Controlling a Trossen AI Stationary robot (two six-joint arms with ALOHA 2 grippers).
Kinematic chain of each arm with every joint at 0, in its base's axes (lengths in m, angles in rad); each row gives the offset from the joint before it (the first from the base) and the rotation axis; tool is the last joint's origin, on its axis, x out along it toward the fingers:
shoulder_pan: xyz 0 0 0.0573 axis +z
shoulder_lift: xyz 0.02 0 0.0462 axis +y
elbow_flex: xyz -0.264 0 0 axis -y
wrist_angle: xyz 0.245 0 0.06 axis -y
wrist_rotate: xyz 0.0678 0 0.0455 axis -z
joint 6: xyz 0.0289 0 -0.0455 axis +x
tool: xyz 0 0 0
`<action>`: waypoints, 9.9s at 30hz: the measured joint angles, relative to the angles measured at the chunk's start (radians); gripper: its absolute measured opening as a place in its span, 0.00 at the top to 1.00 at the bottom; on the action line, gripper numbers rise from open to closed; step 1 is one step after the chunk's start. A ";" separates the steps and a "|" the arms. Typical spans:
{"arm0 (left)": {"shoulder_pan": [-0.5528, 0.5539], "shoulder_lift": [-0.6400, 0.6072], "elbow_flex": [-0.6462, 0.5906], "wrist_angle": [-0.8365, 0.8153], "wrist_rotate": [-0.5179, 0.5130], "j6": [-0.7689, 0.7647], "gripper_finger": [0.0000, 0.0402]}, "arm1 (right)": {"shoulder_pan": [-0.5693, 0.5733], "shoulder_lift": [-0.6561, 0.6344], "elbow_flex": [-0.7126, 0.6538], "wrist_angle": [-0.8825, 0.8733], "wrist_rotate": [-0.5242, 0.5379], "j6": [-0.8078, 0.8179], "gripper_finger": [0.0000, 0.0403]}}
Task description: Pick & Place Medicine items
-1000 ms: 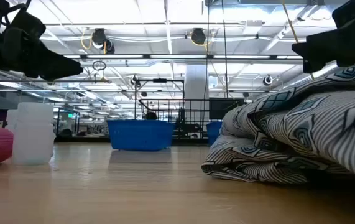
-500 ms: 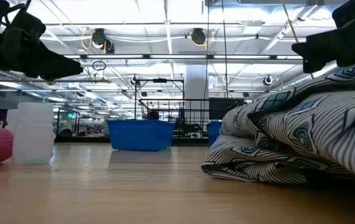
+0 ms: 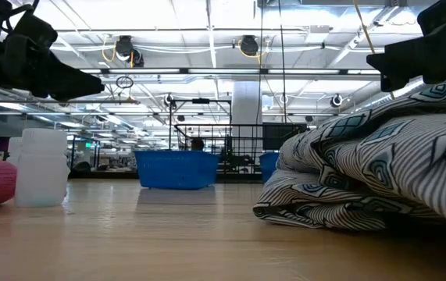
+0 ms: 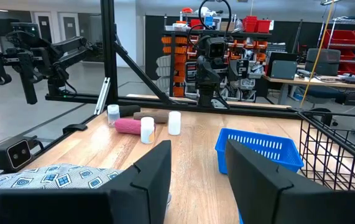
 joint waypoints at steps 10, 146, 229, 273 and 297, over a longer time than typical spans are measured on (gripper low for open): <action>0.000 0.000 0.000 0.000 0.000 0.000 0.44 | 0.000 0.000 0.000 0.000 0.000 0.000 0.65; -0.142 0.503 0.753 -1.099 0.271 -1.014 0.44 | 0.000 0.000 0.000 0.000 0.000 0.000 0.65; -0.267 0.927 0.898 -0.957 0.039 -1.628 0.87 | 0.000 0.000 0.000 0.000 0.000 0.000 0.65; 0.437 1.421 0.899 -0.506 0.471 -1.071 0.70 | 0.000 0.000 0.000 0.000 0.000 0.000 0.65; 0.426 1.421 0.899 -0.433 0.498 -0.922 0.69 | 0.000 0.000 0.000 0.000 0.000 0.000 0.65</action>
